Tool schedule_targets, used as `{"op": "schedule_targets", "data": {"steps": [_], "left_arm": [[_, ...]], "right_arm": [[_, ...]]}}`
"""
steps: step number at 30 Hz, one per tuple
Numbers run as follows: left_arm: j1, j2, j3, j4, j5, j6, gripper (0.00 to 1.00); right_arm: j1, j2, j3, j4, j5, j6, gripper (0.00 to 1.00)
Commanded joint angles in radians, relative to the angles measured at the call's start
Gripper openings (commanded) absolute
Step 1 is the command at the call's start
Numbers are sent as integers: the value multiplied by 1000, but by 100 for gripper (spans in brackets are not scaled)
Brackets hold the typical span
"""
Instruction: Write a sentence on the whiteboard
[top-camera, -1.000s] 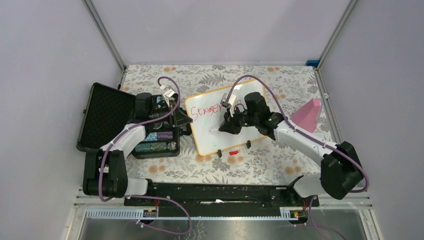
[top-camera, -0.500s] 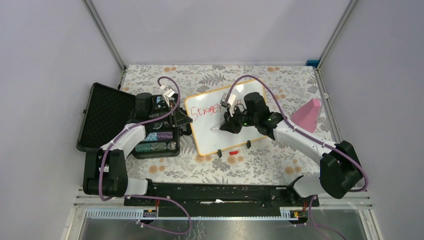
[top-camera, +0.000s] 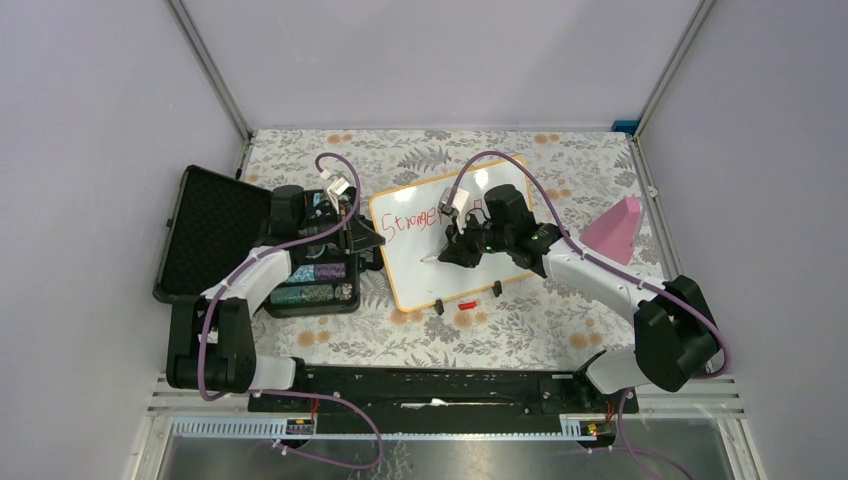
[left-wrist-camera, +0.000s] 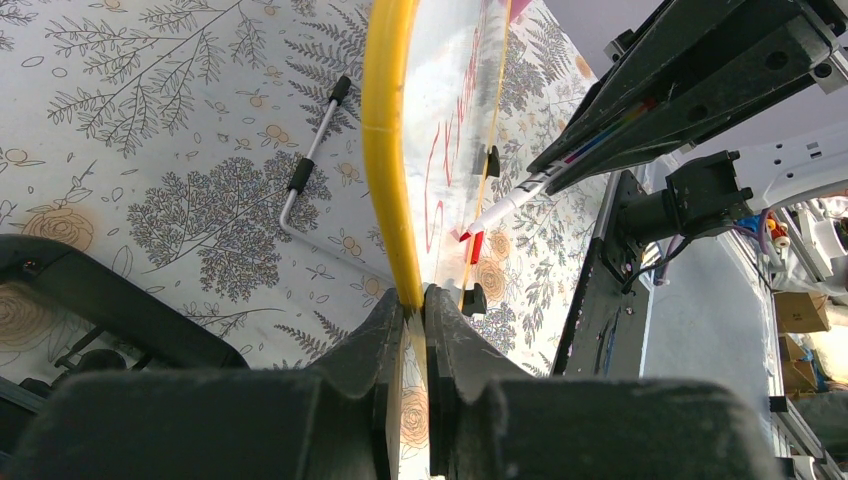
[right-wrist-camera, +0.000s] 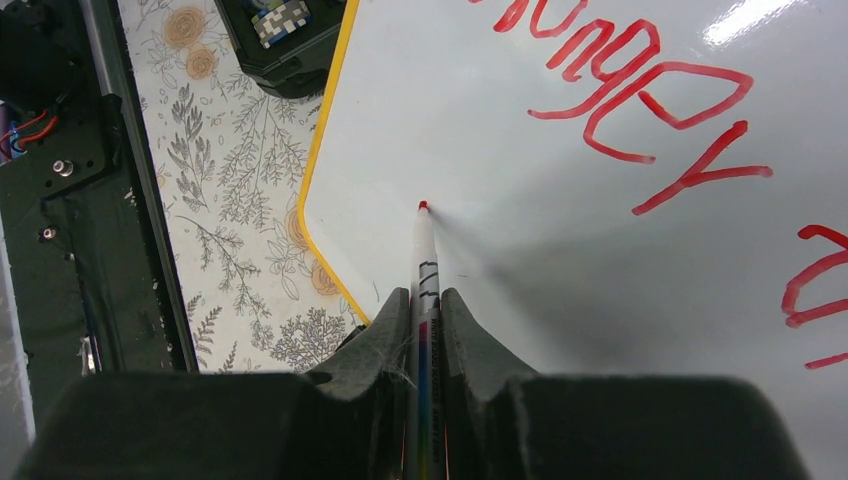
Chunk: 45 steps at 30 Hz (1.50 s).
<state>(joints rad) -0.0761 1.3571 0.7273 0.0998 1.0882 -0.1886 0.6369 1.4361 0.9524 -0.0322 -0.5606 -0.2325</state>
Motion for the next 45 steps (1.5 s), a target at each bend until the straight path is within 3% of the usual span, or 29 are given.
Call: {"op": "schedule_targets", "data": {"steps": [1,24,45], "left_arm": [[-4,13,33,-1,-22,63,0],[-4,14,41,-20,-28,74,0],[-4,8,43,-31,-27,80,0]], "right_arm": [[8,4,16,21,11,-32,0],[10,-12,-73,-29,-30,-76,0],[9,-3,-1,-15,-1,-31,0]]}}
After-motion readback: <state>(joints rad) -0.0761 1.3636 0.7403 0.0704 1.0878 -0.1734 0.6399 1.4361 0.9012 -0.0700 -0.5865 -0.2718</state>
